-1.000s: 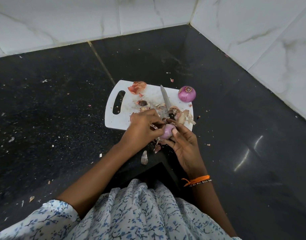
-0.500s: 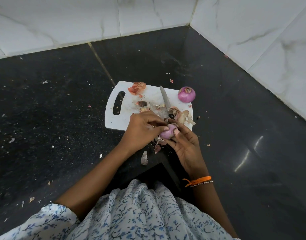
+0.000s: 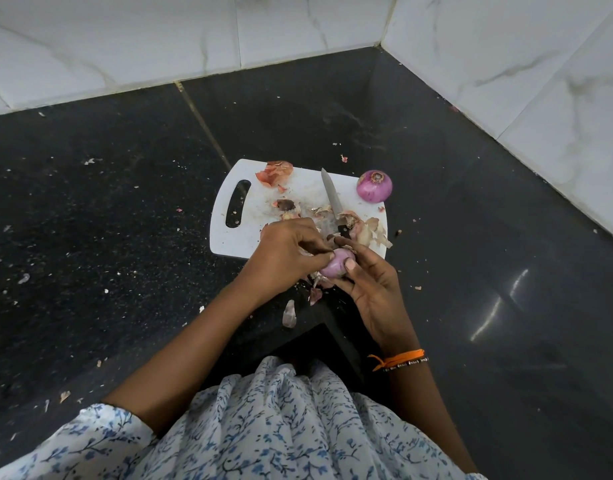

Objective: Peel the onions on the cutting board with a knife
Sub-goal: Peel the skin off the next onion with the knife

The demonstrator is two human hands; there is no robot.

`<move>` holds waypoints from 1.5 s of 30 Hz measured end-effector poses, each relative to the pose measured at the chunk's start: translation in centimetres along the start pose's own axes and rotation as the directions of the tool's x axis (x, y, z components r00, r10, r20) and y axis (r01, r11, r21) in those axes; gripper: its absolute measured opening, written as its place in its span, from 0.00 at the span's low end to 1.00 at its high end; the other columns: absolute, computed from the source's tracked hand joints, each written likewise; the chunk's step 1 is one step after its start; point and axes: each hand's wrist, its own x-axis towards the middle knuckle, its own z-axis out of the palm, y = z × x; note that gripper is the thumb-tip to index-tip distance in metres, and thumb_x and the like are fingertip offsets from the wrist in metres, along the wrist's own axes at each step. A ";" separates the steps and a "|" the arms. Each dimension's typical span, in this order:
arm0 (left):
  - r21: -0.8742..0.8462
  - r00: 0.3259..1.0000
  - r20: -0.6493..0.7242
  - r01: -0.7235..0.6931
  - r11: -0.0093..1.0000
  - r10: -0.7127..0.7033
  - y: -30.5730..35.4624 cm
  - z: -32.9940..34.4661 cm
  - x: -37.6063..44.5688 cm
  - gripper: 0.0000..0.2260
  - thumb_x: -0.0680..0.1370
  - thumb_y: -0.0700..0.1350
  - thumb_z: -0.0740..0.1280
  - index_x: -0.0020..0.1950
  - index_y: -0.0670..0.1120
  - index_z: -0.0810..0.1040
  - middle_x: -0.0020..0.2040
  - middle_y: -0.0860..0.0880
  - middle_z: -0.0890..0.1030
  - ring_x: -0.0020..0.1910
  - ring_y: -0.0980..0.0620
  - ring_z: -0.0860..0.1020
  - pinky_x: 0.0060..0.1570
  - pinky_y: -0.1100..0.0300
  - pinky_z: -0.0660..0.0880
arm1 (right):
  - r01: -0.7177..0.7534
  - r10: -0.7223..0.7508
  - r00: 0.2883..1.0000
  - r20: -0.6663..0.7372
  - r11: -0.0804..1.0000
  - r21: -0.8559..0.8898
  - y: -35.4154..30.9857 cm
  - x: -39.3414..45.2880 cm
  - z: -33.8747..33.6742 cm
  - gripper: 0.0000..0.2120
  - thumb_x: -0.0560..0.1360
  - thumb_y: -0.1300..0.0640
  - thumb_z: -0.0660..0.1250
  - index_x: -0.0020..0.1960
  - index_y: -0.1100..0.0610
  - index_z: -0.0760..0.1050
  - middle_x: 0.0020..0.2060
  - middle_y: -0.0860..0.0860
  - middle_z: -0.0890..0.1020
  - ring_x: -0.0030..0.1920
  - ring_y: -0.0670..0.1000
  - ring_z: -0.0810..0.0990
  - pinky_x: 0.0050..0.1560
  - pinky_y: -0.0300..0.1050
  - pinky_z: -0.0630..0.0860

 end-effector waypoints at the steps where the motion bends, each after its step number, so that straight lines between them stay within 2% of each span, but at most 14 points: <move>1: 0.006 1.000 -0.001 0.001 1.000 -0.001 0.0 0.1 0.0 0.03 0.69 0.34 0.74 0.40 0.41 0.84 0.39 0.45 0.81 0.38 0.51 0.79 0.39 0.66 0.73 | 0.003 -0.003 1.000 0.002 1.000 -0.009 0.1 0.0 0.0 0.19 0.74 0.57 0.67 0.63 0.61 0.74 0.59 0.56 0.80 0.59 0.58 0.79 0.56 0.53 0.78; 8: 0.052 1.000 -0.014 -0.009 0.999 0.010 -0.7 0.3 0.2 0.03 0.71 0.34 0.72 0.43 0.38 0.82 0.42 0.45 0.79 0.39 0.54 0.78 0.40 0.68 0.74 | -0.009 0.010 1.000 -0.028 0.999 0.040 0.3 0.0 0.4 0.11 0.76 0.59 0.65 0.57 0.56 0.79 0.54 0.55 0.83 0.55 0.55 0.81 0.53 0.50 0.80; 11: -0.089 0.993 -0.056 0.103 0.991 -0.108 -0.8 0.5 0.2 0.03 0.75 0.35 0.68 0.46 0.37 0.81 0.45 0.42 0.80 0.41 0.55 0.79 0.41 0.71 0.74 | -0.013 0.016 0.999 -0.039 0.996 0.087 0.1 0.0 0.4 0.12 0.73 0.55 0.71 0.56 0.55 0.81 0.54 0.56 0.82 0.55 0.56 0.81 0.52 0.50 0.80; 13: -0.288 0.976 -0.020 0.200 0.937 -0.215 -0.8 0.6 0.1 0.05 0.76 0.35 0.66 0.49 0.38 0.81 0.48 0.39 0.80 0.45 0.47 0.81 0.44 0.62 0.80 | -0.014 0.018 0.999 -0.036 0.994 0.109 -0.1 0.0 0.3 0.15 0.71 0.53 0.71 0.57 0.56 0.80 0.55 0.57 0.82 0.56 0.56 0.81 0.53 0.49 0.80; 15: -0.348 0.971 0.014 0.227 0.910 -0.237 -0.9 0.5 0.1 0.05 0.75 0.37 0.68 0.49 0.40 0.82 0.48 0.41 0.82 0.48 0.44 0.81 0.48 0.53 0.80 | -0.015 0.020 0.999 -0.042 0.994 0.111 -0.1 0.0 0.3 0.15 0.73 0.56 0.70 0.59 0.58 0.78 0.56 0.57 0.81 0.57 0.57 0.80 0.53 0.49 0.79; 19: -0.312 0.980 0.032 0.198 0.929 -0.198 -0.7 0.7 -0.1 0.08 0.67 0.37 0.76 0.45 0.45 0.83 0.42 0.50 0.83 0.43 0.56 0.82 0.46 0.64 0.78 | -0.007 0.009 1.000 -0.017 0.996 0.093 0.0 -0.1 0.3 0.16 0.75 0.58 0.64 0.61 0.61 0.75 0.56 0.57 0.81 0.56 0.56 0.81 0.54 0.49 0.79; 22: -0.282 0.990 -0.045 0.117 0.952 -0.135 -0.9 1.0 -0.2 0.06 0.68 0.35 0.74 0.42 0.43 0.83 0.39 0.47 0.81 0.40 0.53 0.78 0.45 0.57 0.76 | -0.009 0.010 1.000 -0.007 0.995 0.097 0.0 -0.1 0.4 0.17 0.73 0.57 0.66 0.61 0.61 0.76 0.57 0.58 0.81 0.57 0.57 0.80 0.53 0.48 0.80; 24: -0.284 0.989 -0.082 0.097 0.954 -0.125 -1.0 1.1 -0.1 0.07 0.70 0.34 0.73 0.40 0.47 0.82 0.37 0.50 0.80 0.39 0.53 0.77 0.45 0.53 0.75 | -0.022 0.023 1.000 -0.006 0.992 0.125 0.0 -0.1 0.4 0.14 0.74 0.58 0.65 0.58 0.59 0.79 0.57 0.58 0.81 0.56 0.57 0.80 0.53 0.49 0.80; 28: -0.251 0.987 -0.108 0.092 0.964 -0.123 -1.3 1.3 -0.1 0.12 0.72 0.36 0.71 0.39 0.54 0.80 0.33 0.58 0.79 0.34 0.60 0.75 0.41 0.57 0.75 | -0.074 0.067 0.997 0.039 0.970 0.233 0.0 -0.1 0.2 0.13 0.75 0.61 0.63 0.57 0.59 0.80 0.56 0.57 0.81 0.56 0.57 0.81 0.52 0.49 0.80; 34: -0.221 0.993 -0.094 0.055 0.974 -0.077 -1.2 1.4 -0.1 0.09 0.73 0.35 0.70 0.40 0.49 0.80 0.35 0.56 0.79 0.35 0.61 0.75 0.40 0.64 0.74 | -0.072 0.070 0.997 0.028 0.993 0.091 -0.2 -0.1 0.8 0.18 0.68 0.56 0.75 0.56 0.57 0.77 0.52 0.52 0.81 0.53 0.55 0.80 0.54 0.46 0.79; 36: -0.189 0.992 -0.104 0.044 0.981 -0.065 -1.2 1.4 -0.1 0.06 0.73 0.35 0.70 0.42 0.46 0.80 0.36 0.54 0.79 0.35 0.60 0.74 0.39 0.65 0.73 | -0.046 0.045 0.999 0.029 0.998 0.044 -0.3 -0.1 1.0 0.16 0.68 0.60 0.73 0.56 0.55 0.78 0.52 0.52 0.81 0.54 0.56 0.79 0.55 0.46 0.79; 39: -0.100 0.990 -0.140 0.020 0.995 -0.034 -1.3 1.3 -0.1 0.00 0.73 0.36 0.70 0.42 0.40 0.80 0.38 0.48 0.80 0.37 0.54 0.76 0.39 0.61 0.75 | -0.085 0.076 0.995 0.065 0.987 0.138 -0.4 -0.1 1.1 0.20 0.69 0.67 0.67 0.60 0.57 0.74 0.57 0.56 0.77 0.55 0.57 0.79 0.54 0.47 0.80; 42: -0.044 0.980 -0.182 0.070 0.997 -0.077 -1.5 1.0 0.1 0.03 0.75 0.37 0.69 0.44 0.36 0.80 0.42 0.41 0.81 0.41 0.44 0.78 0.43 0.51 0.75 | -0.088 0.076 0.995 0.063 0.969 0.232 -0.2 -0.1 0.7 0.23 0.69 0.70 0.64 0.62 0.57 0.71 0.61 0.60 0.73 0.58 0.61 0.76 0.55 0.52 0.79; 45: -0.101 0.970 -0.191 0.135 0.986 -0.152 -1.4 0.6 0.0 0.08 0.78 0.40 0.64 0.44 0.40 0.81 0.42 0.42 0.82 0.42 0.44 0.79 0.44 0.48 0.77 | -0.055 0.046 0.998 0.044 0.970 0.239 -0.1 0.0 0.4 0.24 0.68 0.72 0.65 0.61 0.56 0.69 0.61 0.59 0.72 0.62 0.63 0.73 0.56 0.52 0.79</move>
